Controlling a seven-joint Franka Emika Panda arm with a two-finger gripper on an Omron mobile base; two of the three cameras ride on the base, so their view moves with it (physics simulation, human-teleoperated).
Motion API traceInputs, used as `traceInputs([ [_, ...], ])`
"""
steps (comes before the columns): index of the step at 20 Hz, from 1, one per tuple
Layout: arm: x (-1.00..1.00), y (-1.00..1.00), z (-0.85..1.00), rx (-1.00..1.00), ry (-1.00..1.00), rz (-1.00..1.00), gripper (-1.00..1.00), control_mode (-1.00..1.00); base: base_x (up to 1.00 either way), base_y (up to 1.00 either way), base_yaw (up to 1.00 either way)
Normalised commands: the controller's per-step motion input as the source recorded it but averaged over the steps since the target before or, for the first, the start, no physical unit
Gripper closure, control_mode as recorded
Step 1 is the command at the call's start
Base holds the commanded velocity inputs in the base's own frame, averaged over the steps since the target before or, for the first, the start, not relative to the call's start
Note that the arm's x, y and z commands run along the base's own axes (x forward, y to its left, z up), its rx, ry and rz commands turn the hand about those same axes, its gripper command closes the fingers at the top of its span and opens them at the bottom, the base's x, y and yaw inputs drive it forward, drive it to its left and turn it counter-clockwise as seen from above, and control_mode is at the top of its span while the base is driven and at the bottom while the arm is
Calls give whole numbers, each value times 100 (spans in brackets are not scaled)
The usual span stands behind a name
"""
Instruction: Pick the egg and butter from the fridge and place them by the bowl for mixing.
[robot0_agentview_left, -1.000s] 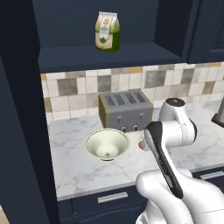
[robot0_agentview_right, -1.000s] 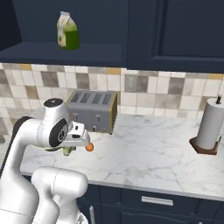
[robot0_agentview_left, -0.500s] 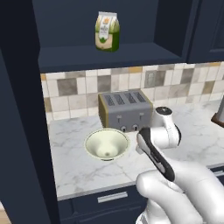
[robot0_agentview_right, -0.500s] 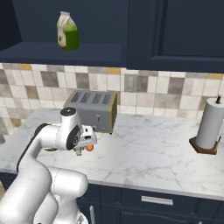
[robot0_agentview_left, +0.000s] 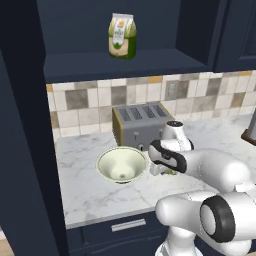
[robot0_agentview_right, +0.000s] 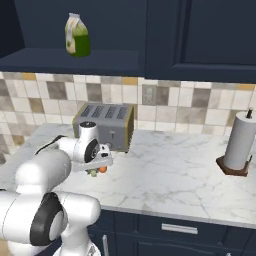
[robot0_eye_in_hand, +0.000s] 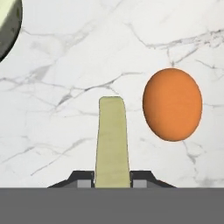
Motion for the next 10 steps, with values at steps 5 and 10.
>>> traceInputs([
  [5,56,9,-60,-1,6,0,100,-100,0,0,0],
  [10,42,0,-35,0,2,1,100,-100,0,0,0],
])
